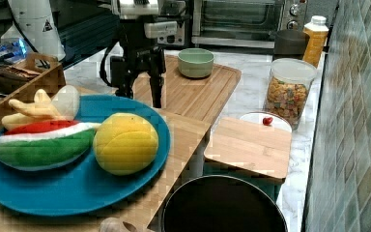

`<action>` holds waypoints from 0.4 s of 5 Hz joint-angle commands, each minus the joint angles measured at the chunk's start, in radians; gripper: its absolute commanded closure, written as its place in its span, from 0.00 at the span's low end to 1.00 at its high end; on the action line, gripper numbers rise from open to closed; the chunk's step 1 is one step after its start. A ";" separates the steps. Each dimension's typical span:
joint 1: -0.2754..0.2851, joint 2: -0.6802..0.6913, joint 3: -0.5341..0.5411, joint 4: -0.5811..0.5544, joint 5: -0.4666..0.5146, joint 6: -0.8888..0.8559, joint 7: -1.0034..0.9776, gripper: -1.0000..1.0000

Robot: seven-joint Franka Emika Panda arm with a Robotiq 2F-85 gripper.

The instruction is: Open the drawer.

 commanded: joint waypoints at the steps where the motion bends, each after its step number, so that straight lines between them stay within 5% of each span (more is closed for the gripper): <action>1: -0.020 0.063 0.022 0.066 0.028 0.028 -0.062 0.00; 2: -0.067 0.109 0.079 0.113 0.097 -0.014 -0.169 0.00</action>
